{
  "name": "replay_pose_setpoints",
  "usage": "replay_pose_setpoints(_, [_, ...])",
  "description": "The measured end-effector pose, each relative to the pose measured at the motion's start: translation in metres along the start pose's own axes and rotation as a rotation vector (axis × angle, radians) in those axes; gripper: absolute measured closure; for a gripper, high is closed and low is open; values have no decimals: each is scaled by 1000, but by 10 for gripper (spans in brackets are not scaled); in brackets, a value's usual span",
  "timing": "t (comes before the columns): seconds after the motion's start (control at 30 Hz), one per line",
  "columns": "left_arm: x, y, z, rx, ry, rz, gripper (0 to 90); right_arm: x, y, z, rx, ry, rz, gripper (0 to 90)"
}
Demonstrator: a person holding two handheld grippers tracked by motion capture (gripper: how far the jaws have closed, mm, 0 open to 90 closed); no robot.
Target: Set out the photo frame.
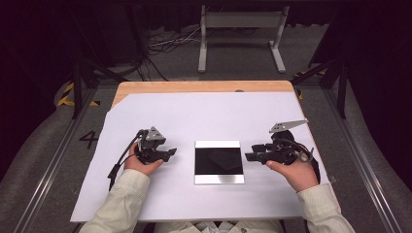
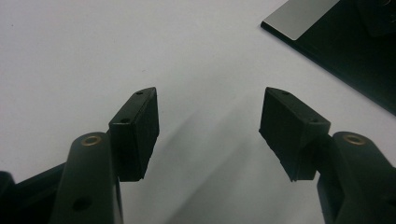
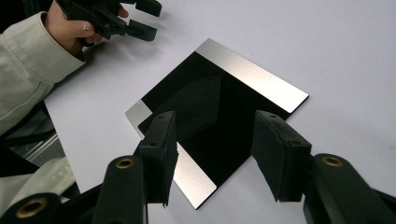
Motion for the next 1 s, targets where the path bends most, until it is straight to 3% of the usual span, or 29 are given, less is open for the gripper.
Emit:
replay_pose_setpoints(0.37, [0, 0, 0, -1, 4, 1, 382, -3, 5, -2, -62, 0, 33, 492])
replay_pose_setpoints(0.57, [0, 0, 0, -6, 5, 4, 382, -5, 7, -5, -125, 17, 61, 482])
replay_pose_setpoints(1.0, [-1, 0, 0, -8, 9, 4, 382, -9, 12, -9, -264, 53, 63, 481])
Point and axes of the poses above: each handheld gripper's, and its own axes: x roughly backward along the jaws, y roughly out of its top, z roughly to its left, the point moved 2 cm from there along -x, roughly forward along the jaws, and after that the axes turned 3 degrees about z, right-handed, at the moved point
